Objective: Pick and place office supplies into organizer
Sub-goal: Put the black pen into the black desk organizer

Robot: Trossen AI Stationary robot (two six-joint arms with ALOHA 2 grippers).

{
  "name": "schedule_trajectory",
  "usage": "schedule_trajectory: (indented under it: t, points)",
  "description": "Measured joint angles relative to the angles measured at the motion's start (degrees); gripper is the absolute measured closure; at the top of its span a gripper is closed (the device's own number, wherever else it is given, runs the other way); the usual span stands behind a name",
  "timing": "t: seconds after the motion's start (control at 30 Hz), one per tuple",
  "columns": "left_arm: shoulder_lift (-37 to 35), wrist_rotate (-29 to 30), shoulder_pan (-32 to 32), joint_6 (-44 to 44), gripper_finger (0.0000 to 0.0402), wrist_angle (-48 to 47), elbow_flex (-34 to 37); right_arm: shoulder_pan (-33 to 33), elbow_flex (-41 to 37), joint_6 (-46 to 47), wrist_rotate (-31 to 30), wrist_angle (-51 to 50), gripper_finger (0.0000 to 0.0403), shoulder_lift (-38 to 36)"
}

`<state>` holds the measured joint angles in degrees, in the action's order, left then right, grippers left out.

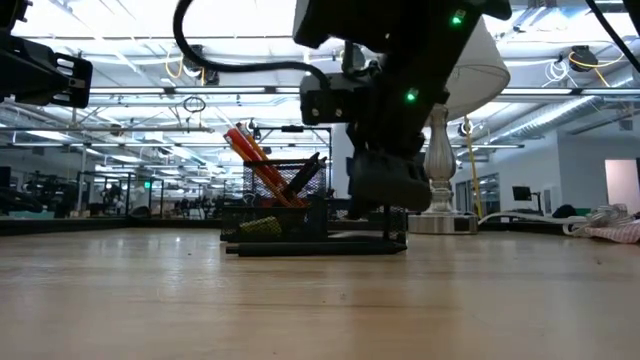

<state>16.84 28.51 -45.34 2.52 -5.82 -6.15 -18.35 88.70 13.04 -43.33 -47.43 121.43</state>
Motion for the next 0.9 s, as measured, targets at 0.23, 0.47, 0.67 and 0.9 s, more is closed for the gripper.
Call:
schedule_trajectory:
  t: [0.23,0.47,0.67,0.9]
  points:
    - [0.0,0.0,0.0,0.0,0.0339,0.0,0.0,-1.0,0.0,2.4,0.4,3.8,0.0200,-1.5]
    - [0.0,0.0,0.0,0.0,0.0339,0.0,0.0,-3.2,0.0,5.3,14.9,6.3,0.0221,-4.1]
    - [0.0,0.0,0.0,0.0,0.0339,0.0,0.0,-4.0,-0.8,0.2,29.0,23.5,0.0241,-4.1]
    - [0.0,0.0,0.0,0.0,0.0339,0.0,0.0,-2.4,-4.9,-9.1,31.6,39.5,0.0250,-4.1]
